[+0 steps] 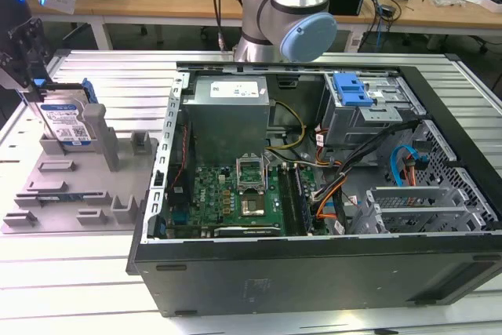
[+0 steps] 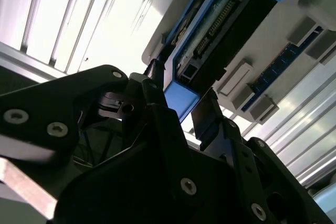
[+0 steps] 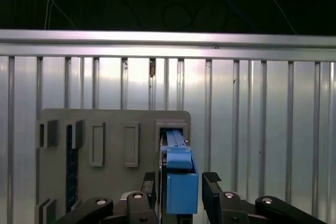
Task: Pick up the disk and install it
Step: 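Pick up the disk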
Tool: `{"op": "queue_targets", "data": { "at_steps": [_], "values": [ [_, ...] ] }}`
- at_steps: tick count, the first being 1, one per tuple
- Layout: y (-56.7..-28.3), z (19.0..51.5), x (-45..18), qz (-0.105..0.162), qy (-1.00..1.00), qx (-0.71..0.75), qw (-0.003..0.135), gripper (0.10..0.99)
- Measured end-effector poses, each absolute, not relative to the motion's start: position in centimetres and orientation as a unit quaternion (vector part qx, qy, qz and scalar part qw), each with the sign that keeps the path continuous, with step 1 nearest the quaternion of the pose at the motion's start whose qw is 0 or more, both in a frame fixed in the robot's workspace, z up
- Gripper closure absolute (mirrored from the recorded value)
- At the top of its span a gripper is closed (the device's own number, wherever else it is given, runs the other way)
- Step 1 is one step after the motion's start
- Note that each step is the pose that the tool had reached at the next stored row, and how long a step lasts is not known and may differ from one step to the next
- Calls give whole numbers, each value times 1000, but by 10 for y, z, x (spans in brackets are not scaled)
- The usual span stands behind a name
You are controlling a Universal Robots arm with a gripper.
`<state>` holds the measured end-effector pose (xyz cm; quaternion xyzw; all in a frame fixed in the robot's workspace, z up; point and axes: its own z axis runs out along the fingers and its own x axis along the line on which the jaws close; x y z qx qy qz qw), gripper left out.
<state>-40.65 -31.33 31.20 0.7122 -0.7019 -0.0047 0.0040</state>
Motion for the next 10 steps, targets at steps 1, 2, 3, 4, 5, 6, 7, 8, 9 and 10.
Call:
{"op": "queue_targets", "data": {
  "at_steps": [1,2,3,4,5,6,7,8,9,10],
  "values": [
    [-313,312,-407,-5,-702,712,4,604],
    [-313,311,-407,-5,-703,711,4,604],
    [-313,311,-407,-5,-703,711,4,604],
    [-313,310,-407,-5,-704,710,4,604],
    [-313,309,-407,-5,-705,710,4,604],
    [-313,309,-407,-5,-705,709,4,604],
    [-313,309,-407,-5,-705,709,4,604],
    [-313,308,-407,-5,-705,709,4,604],
    [-313,308,-407,-5,-705,709,4,604],
    [-313,307,-407,-5,-706,708,4,604]
  ]
}}
